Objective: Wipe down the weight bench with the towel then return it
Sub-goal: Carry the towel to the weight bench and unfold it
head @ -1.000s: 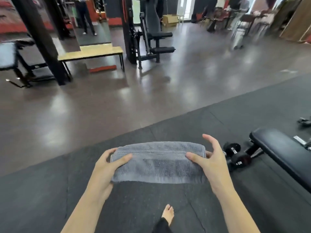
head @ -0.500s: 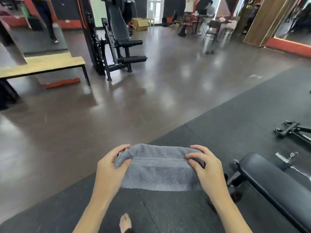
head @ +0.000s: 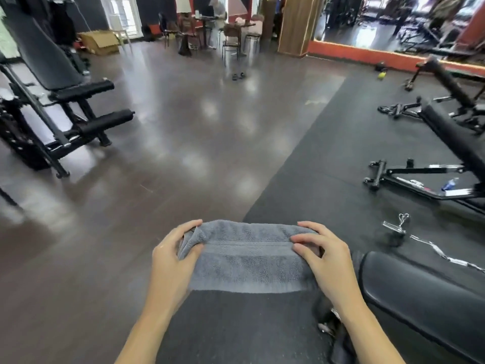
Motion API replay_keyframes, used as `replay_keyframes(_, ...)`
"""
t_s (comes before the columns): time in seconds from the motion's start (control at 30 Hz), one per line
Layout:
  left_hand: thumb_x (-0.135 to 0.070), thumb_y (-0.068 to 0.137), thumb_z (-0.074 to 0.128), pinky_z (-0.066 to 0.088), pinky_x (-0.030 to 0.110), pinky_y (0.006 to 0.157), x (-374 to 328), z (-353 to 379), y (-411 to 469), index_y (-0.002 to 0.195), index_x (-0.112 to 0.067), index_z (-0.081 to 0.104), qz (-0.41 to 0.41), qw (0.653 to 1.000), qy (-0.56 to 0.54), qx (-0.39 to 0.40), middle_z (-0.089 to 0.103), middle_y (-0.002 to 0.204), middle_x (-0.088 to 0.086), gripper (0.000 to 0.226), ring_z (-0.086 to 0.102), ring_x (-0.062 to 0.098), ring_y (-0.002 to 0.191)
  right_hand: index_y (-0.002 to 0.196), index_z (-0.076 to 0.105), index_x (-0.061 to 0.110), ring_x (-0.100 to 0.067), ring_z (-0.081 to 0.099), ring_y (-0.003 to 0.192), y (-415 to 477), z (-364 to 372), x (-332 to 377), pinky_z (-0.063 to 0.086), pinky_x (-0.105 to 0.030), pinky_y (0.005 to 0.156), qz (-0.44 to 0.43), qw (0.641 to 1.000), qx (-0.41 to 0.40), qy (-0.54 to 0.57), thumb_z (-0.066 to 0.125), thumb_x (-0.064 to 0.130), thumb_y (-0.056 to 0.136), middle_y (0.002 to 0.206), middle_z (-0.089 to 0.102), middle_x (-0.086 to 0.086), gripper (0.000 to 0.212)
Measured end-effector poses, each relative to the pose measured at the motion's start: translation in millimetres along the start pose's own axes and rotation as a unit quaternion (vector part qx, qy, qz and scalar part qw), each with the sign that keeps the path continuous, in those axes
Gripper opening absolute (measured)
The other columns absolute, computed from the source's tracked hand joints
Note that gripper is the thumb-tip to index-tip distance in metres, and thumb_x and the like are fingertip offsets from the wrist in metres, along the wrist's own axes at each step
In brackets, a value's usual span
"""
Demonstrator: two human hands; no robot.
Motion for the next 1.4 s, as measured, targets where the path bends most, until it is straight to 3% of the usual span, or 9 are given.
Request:
replay_keyframes(0.17,0.006,0.086,0.072,0.043,0.0,0.083,-5,91,141,0.116,-0.027,0.074,0.04,0.997,0.003,0.064,0.073,0.114,-0.016,0.045,0.063,-0.012,0.104,0.088,0.078,0.025,0.0,0.062,0.116,111,-22,-49,0.04,-0.005,0.096,0.06,0.994,-0.089,0.025,0.085,0.008,0.08,0.124,0.069,0.009,0.02)
replay_keyframes(0.27,0.001,0.085,0.076,0.04,-0.003,0.081,-7,154,222,0.122,-0.028,0.07,0.057,0.995,0.011,0.076,0.069,0.116,-0.024,0.047,0.06,-0.017,0.104,0.108,0.072,0.031,-0.004,0.066,0.113,186,-38,-94,0.051,-0.026,0.099,0.124,0.981,-0.122,0.081,0.09,0.017,0.075,0.12,0.072,0.015,0.04)
replay_keyframes(0.4,-0.004,0.083,0.079,0.042,-0.002,0.079,-17,233,328,0.117,-0.028,0.072,0.058,0.993,0.025,0.096,0.073,0.106,-0.024,0.041,0.064,-0.013,0.101,0.119,0.066,0.035,-0.01,0.076,0.097,295,-60,-151,0.06,-0.027,0.073,0.231,0.954,-0.099,0.163,0.093,0.019,0.07,0.112,0.078,0.007,0.058)
replay_keyframes(0.5,0.0,0.083,0.075,0.046,0.003,0.071,-32,287,406,0.1,-0.035,0.072,0.059,0.992,0.029,0.107,0.075,0.093,-0.021,0.039,0.068,-0.005,0.09,0.115,0.07,0.024,-0.014,0.08,0.081,376,-83,-188,0.058,-0.02,0.056,0.281,0.932,-0.066,0.219,0.093,0.012,0.069,0.097,0.082,-0.001,0.052)
replay_keyframes(0.6,0.005,0.083,0.068,0.048,0.009,0.061,-41,340,478,0.091,-0.037,0.07,0.054,0.993,0.01,0.104,0.073,0.086,-0.013,0.043,0.067,0.005,0.08,0.1,0.08,0.004,-0.025,0.08,0.082,457,-106,-213,0.062,-0.032,0.064,0.305,0.922,-0.002,0.237,0.09,0.007,0.07,0.093,0.082,-0.012,0.032)
replay_keyframes(0.77,0.007,0.087,0.065,0.046,0.012,0.063,-43,437,597,0.093,-0.035,0.063,0.066,0.989,-0.01,0.13,0.07,0.089,-0.011,0.042,0.063,0.005,0.079,0.092,0.076,0.0,-0.029,0.076,0.079,586,-136,-258,0.055,-0.045,0.08,0.315,0.921,-0.017,0.228,0.087,0.001,0.073,0.097,0.079,-0.022,0.022)
replay_keyframes(0.93,0.008,0.086,0.069,0.045,0.006,0.065,-40,546,729,0.095,-0.034,0.061,0.091,0.981,-0.036,0.167,0.069,0.084,-0.024,0.044,0.063,-0.007,0.077,0.097,0.066,0.009,-0.021,0.074,0.074,723,-169,-299,0.056,-0.034,0.057,0.281,0.929,-0.108,0.215,0.085,-0.003,0.076,0.092,0.075,-0.01,0.031)
replay_keyframes(1.13,0.0,0.086,0.076,0.052,0.023,0.075,-69,673,888,0.102,-0.042,0.063,0.092,0.964,-0.077,0.235,0.074,0.095,-0.025,0.047,0.069,-0.004,0.085,0.112,0.075,0.001,-0.031,0.079,0.093,863,-211,-331,0.065,-0.035,0.067,0.304,0.876,-0.177,0.33,0.09,0.013,0.06,0.105,0.08,-0.016,0.056)
replay_keyframes(1.4,-0.003,0.082,0.081,0.051,0.011,0.071,-114,891,1030,0.096,-0.033,0.073,0.132,0.922,-0.116,0.346,0.076,0.09,-0.013,0.034,0.067,-0.002,0.08,0.098,0.078,0.021,-0.023,0.079,0.082,993,-308,-412,0.061,-0.032,0.06,0.248,0.839,-0.406,0.262,0.089,0.001,0.07,0.095,0.08,-0.007,0.036)
Point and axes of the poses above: each hand's wrist, its own y-axis towards the middle knuckle, its own z-axis out of the palm, x = y × z, the point moved 5 cm from there along y, towards the middle knuckle
